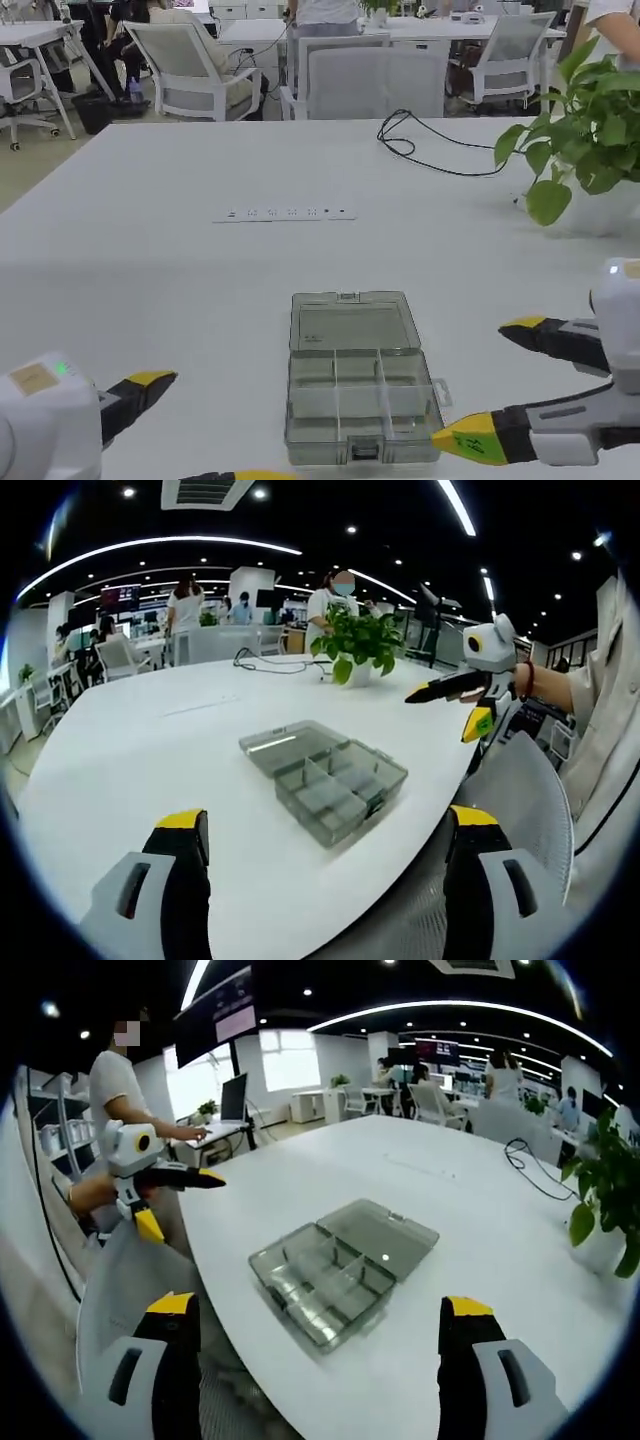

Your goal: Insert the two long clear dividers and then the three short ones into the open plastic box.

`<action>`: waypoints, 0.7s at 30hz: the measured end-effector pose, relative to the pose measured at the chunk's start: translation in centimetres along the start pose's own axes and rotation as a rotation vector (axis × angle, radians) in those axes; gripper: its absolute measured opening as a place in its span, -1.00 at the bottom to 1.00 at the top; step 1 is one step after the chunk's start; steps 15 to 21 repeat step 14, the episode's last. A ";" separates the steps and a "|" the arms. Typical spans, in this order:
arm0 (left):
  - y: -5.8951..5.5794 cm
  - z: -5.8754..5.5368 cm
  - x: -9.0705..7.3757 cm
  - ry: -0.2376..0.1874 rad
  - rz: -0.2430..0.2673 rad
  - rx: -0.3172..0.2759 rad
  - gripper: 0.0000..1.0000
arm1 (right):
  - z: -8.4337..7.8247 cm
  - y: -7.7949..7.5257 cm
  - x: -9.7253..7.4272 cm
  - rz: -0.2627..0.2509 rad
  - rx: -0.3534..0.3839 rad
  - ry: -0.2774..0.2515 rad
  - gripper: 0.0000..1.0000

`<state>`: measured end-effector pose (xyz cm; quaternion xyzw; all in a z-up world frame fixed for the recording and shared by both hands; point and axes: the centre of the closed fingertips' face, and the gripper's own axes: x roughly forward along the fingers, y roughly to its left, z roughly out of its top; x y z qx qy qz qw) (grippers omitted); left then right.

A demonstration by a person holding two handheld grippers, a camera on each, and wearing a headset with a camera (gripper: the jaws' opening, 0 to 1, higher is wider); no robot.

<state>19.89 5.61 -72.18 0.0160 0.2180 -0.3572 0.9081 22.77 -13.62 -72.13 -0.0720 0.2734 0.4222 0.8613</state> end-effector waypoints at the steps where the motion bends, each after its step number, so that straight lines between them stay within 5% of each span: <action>1: 0.0 -0.1 -0.1 0.002 0.000 0.001 1.00 | -0.1 0.1 -0.1 -0.006 -0.002 0.000 1.00; 21: -0.1 -0.6 -1.0 0.021 0.014 0.016 1.00 | -0.8 1.5 -0.9 -0.014 -0.004 -0.035 1.00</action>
